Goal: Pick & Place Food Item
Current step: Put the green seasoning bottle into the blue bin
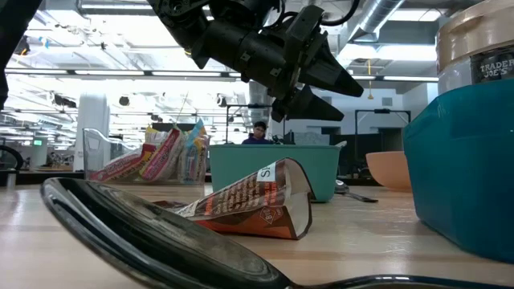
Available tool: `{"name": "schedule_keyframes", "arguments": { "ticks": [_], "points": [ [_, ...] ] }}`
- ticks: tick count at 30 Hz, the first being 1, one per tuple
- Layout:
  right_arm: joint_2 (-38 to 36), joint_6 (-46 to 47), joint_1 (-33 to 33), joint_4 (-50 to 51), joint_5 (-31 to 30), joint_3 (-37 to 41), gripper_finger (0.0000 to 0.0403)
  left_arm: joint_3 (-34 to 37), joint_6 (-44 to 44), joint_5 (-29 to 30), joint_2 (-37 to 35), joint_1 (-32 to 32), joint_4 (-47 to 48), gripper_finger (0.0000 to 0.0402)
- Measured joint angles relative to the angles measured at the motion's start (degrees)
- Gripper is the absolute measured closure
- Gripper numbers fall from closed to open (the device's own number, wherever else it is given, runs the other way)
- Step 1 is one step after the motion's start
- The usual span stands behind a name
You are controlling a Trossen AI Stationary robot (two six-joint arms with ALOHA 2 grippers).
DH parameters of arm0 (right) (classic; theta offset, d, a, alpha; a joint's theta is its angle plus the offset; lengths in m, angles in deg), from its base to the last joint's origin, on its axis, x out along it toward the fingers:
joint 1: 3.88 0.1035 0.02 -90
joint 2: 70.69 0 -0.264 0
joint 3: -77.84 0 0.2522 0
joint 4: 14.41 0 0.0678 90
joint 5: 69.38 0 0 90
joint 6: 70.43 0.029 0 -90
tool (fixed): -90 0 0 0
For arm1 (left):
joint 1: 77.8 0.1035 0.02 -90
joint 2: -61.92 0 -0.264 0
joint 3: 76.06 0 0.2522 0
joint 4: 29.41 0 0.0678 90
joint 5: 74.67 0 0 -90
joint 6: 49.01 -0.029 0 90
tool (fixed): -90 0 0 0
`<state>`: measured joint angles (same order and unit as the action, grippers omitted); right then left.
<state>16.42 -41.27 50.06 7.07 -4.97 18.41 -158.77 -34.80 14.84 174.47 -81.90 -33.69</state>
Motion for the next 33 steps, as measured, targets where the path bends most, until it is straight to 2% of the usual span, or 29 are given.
{"name": "schedule_keyframes", "arguments": {
  "ticks": [23, 33],
  "points": [
    [0.0, 1.49, -1.03, -0.02, 1.83, 0.0, 0.0168, 0.0, 0.0, 0.0, 0.0, -0.02, -0.01, 0.01],
    [-0.02, 1.35, -3.63, -0.01, 7.79, 0.0, 0.0168, 0.0, 0.0, 0.0, 0.0, -0.02, 0.0, 0.01]
  ]
}}
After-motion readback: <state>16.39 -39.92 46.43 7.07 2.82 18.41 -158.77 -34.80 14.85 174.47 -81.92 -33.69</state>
